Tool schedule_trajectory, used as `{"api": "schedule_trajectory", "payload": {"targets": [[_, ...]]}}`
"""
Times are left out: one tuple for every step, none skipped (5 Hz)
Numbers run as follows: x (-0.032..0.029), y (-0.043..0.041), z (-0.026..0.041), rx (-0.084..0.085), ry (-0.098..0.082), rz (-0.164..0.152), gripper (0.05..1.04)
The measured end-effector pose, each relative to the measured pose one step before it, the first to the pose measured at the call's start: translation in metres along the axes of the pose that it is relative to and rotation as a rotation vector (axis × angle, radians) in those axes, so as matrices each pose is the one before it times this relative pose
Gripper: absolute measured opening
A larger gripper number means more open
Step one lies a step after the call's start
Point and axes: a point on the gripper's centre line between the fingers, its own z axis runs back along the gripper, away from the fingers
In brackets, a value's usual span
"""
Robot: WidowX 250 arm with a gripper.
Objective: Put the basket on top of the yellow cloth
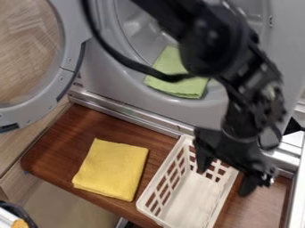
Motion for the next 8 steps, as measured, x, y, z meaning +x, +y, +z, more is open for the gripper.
{"api": "schedule_trajectory", "payload": {"targets": [[-0.00226, 0.00122, -0.01853, 0.0399, 0.0276, 0.0327, 0.999], [-0.00273, -0.00471, -0.01844, -0.0050, 0.0120, 0.0034, 0.999], [-0.00118, -0.00168, -0.01716, 0.0067, 0.0165, 0.0080, 0.948], [0.00271, -0.00608, -0.00569, 0.0254, -0.0171, -0.0159, 0.658], [0.00230, -0.00228, -0.00342, 0.0051, -0.0014, 0.0058, 0.343], [0.00014, -0.00117, -0.00175, 0.0001, 0.0100, 0.0089, 0.165], [0.00259, -0.00206, 0.00028, 0.0005, 0.0102, -0.0115, 0.109], [-0.00007, -0.00436, 0.00426, -0.0162, 0.0389, -0.0629, 0.105]]}}
